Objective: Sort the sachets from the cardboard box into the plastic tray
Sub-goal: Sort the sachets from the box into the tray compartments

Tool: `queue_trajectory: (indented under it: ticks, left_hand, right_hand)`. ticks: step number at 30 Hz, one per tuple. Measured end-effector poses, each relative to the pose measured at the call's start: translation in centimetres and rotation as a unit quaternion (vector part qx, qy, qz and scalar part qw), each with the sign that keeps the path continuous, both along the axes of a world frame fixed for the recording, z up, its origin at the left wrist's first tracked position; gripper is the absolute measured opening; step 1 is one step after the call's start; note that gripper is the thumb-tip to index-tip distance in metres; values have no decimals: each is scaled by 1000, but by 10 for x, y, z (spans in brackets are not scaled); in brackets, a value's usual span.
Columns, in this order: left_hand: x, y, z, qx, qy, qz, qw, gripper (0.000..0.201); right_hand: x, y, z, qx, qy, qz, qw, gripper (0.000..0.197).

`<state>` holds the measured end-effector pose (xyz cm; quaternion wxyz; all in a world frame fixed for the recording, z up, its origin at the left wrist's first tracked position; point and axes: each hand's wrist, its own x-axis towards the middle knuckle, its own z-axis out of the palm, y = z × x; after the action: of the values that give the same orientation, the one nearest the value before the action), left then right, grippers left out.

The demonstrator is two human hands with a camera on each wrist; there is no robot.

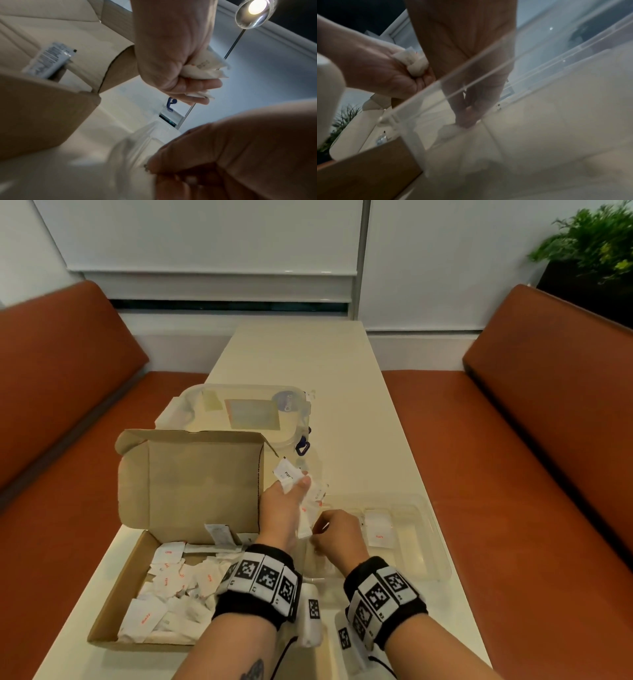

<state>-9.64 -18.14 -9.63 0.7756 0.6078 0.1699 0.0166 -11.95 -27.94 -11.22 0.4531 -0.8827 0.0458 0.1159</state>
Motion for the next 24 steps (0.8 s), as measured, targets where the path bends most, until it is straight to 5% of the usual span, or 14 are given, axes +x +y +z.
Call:
queue_trajectory:
  ticks: [6, 8, 11, 15, 17, 20, 22, 24]
  left_hand:
    - [-1, -3, -3, -1, 3, 0, 1000, 18]
    - [-2, -5, -4, -1, 6, -2, 1000, 17]
    - [-3, -7, -6, -9, 11, 2, 1000, 12]
    - [-4, -11, -6, -17, 21, 9, 1000, 11]
    - [-5, -12, -6, -29, 28, 13, 999, 12]
    - [-5, -14, -7, -35, 26, 35, 998, 16]
    - [-5, -17, -7, -38, 27, 51, 998, 18]
    - [-5, -21, -5, -61, 31, 62, 996, 17]
  right_hand:
    - [-1, 3, -5, -81, -22, 58, 995, 19]
    - [-4, -1, -5, -184, -77, 113, 973, 5]
    - [-6, -6, -10, -332, -153, 158, 917, 33]
    - [-10, -11, -8, -328, -145, 147, 922, 36]
    - [-11, -14, -2, -270, -142, 106, 946, 27]
    - [-14, -19, 13, 35, -83, -56, 994, 20]
    - [-19, -19, 21, 203, -26, -106, 973, 23]
    - [-23, -19, 25, 261, -8, -94, 961, 23]
